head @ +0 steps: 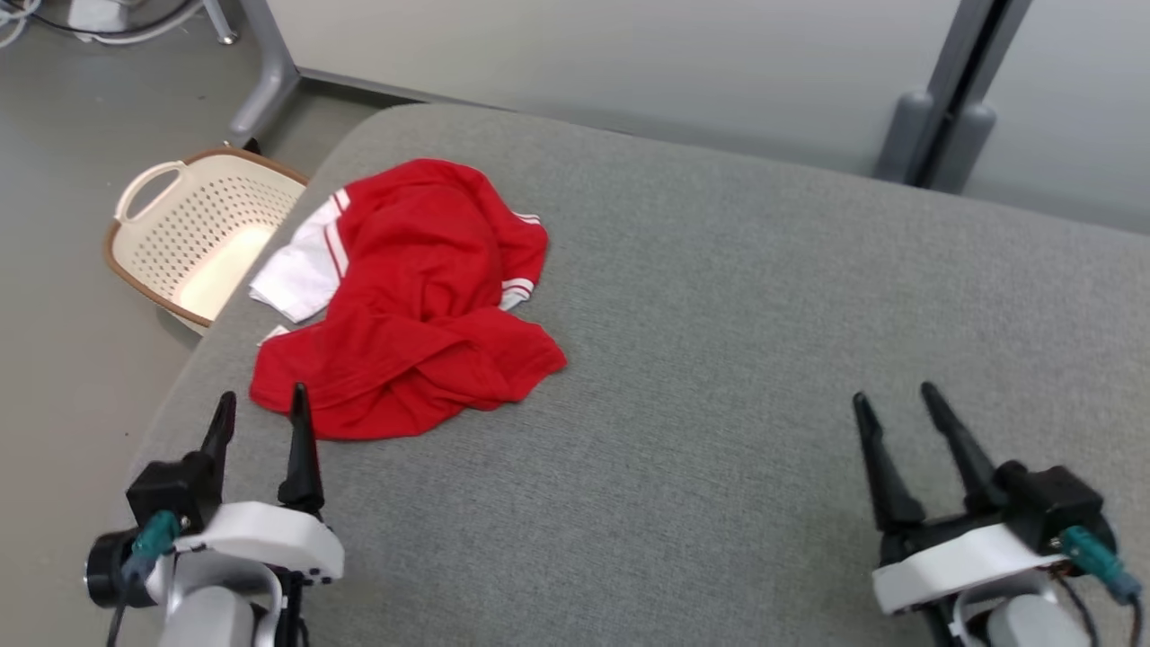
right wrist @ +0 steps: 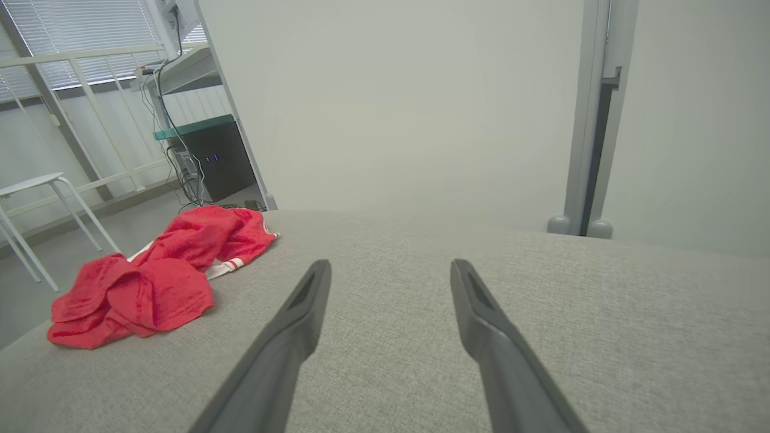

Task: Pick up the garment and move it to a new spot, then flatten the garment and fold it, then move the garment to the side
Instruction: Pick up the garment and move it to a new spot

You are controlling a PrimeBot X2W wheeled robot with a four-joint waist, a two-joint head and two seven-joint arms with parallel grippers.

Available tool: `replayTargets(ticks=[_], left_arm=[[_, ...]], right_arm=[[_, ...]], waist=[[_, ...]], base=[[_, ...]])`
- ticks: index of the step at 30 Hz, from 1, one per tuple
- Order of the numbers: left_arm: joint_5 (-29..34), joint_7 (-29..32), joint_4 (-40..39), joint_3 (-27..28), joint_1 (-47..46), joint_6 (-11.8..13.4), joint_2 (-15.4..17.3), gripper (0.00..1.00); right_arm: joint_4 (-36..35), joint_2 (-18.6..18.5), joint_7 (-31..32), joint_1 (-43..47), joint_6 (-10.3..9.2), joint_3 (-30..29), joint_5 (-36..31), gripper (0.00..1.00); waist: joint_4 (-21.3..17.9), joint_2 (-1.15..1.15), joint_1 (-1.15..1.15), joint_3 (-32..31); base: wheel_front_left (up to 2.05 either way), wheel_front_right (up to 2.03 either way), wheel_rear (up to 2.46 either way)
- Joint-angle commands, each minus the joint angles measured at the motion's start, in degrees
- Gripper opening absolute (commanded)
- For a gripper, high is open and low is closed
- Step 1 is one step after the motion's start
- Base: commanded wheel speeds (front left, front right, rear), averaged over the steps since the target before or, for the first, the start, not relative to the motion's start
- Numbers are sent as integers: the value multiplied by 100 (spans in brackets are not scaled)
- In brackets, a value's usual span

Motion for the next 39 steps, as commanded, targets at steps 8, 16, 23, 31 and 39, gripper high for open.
replayTargets(ticks=[8, 16, 23, 31, 39], left_arm=[[49, 532, 1664, 10, -1345, -257, 647, 100], [382, 1160, 3037, -367, -2398, -373, 1083, 100], [390, 1645, 3953, -490, -2893, -473, 1206, 100], [235, 1320, 4304, -519, -2945, -680, 1265, 0], [89, 83, 3534, -296, -3091, -516, 1412, 0]], right_arm=[[-249, -276, -3, -321, 1, -703, -240, 100], [-427, -527, -3, -466, 1, -884, -347, 100], [-480, -636, -3, -537, 1, -888, -335, 100], [-376, -478, -3, -536, 1, -867, -362, 100], [-269, -196, -3, -472, 1, -898, -309, 100]], waist=[[-498, 0, 0, 850], [-782, 0, 0, 1431], [-944, 0, 0, 1619], [-1100, 0, 0, 1394], [-1195, 0, 0, 863]], base=[[0, 0, 0], [0, 0, 0], [0, 0, 0], [0, 0, 0], [0, 0, 0]])
